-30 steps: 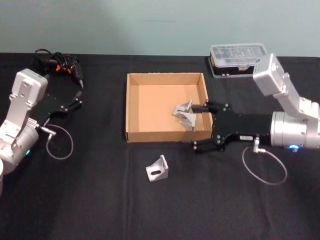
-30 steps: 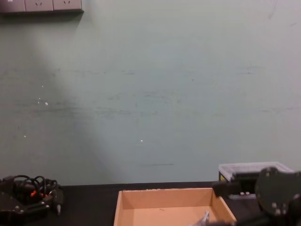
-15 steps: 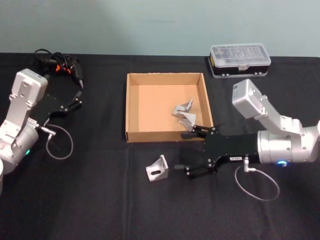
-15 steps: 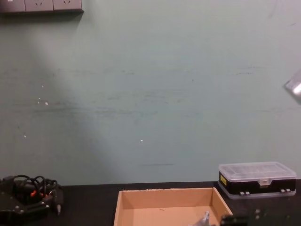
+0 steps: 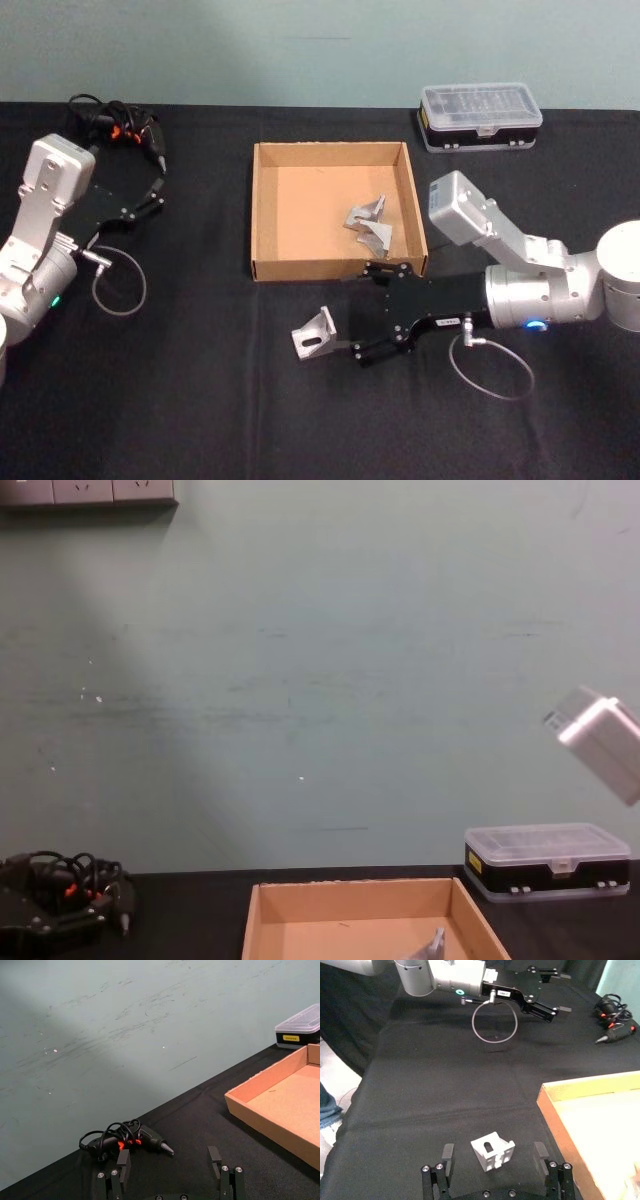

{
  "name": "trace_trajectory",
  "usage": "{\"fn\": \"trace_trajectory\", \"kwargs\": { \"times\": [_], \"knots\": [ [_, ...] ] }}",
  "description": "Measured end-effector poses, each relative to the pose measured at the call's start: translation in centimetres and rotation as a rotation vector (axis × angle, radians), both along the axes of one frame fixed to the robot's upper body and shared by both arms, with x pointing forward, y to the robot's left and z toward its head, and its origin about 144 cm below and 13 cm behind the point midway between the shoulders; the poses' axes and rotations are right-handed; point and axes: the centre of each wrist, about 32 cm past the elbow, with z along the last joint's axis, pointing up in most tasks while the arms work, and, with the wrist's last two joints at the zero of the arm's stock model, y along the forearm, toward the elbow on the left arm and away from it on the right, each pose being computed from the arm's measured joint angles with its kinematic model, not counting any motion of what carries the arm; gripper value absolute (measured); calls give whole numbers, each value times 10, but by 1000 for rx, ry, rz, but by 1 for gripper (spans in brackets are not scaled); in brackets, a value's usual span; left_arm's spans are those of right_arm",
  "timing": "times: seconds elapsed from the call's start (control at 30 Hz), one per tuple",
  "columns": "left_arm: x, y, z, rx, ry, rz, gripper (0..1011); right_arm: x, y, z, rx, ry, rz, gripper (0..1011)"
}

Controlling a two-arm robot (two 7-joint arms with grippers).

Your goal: Use one hand to pick up the angle iron from the table and place it into the box.

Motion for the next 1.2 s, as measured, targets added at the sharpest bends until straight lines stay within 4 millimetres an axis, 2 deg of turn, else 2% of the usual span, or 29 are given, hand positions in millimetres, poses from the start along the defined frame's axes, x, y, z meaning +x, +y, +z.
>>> {"fn": "trace_trajectory", "kwargs": {
  "times": [0.43,1.2],
  "knots": [
    [0,0,0,0,0,0,1000,9,15,-5,-27,0,29,1000],
    [0,0,0,0,0,0,1000,20,27,-15,-59,31,57,1000]
  ]
}}
